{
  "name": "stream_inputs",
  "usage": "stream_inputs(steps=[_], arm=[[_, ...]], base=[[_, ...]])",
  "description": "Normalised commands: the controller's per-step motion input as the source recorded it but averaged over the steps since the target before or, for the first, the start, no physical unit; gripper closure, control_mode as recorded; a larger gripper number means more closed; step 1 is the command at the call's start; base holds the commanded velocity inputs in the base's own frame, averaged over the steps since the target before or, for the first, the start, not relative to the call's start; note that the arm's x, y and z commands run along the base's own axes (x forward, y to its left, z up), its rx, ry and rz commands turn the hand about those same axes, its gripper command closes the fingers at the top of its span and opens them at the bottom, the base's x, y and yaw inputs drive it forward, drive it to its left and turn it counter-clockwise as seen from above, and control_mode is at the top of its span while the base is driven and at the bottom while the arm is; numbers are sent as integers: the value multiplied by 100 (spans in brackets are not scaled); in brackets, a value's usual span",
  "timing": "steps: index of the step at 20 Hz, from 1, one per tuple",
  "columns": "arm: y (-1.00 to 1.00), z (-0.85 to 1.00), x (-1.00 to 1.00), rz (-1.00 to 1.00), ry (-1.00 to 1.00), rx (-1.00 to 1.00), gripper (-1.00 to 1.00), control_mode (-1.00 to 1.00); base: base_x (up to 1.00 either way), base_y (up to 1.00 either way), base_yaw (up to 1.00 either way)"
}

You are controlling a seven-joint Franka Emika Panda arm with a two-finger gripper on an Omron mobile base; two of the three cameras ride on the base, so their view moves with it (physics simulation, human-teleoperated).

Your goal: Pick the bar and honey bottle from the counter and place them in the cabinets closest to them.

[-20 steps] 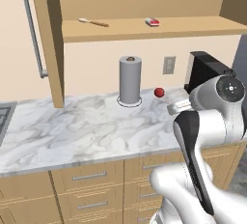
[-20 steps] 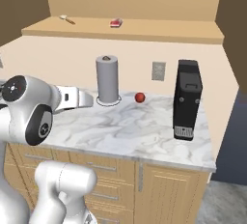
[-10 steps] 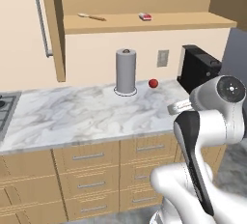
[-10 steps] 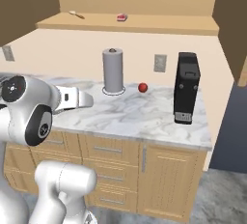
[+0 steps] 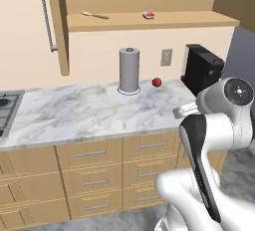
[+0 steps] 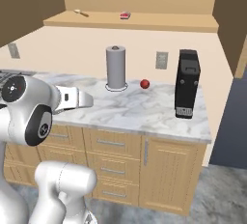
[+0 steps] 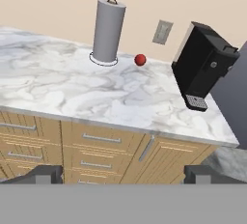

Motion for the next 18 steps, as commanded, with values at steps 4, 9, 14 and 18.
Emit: stream_inputs(steps=[4,9,14,18], arm=[[0,0,0,0,0,0,-100,100],[0,0,0,0,0,0,-100,100],[0,0,0,0,0,0,-100,100],[0,0,0,0,0,0,-100,100]], base=[[-32,33,0],[-33,47,0],[-19,67,0],[-17,72,0]])
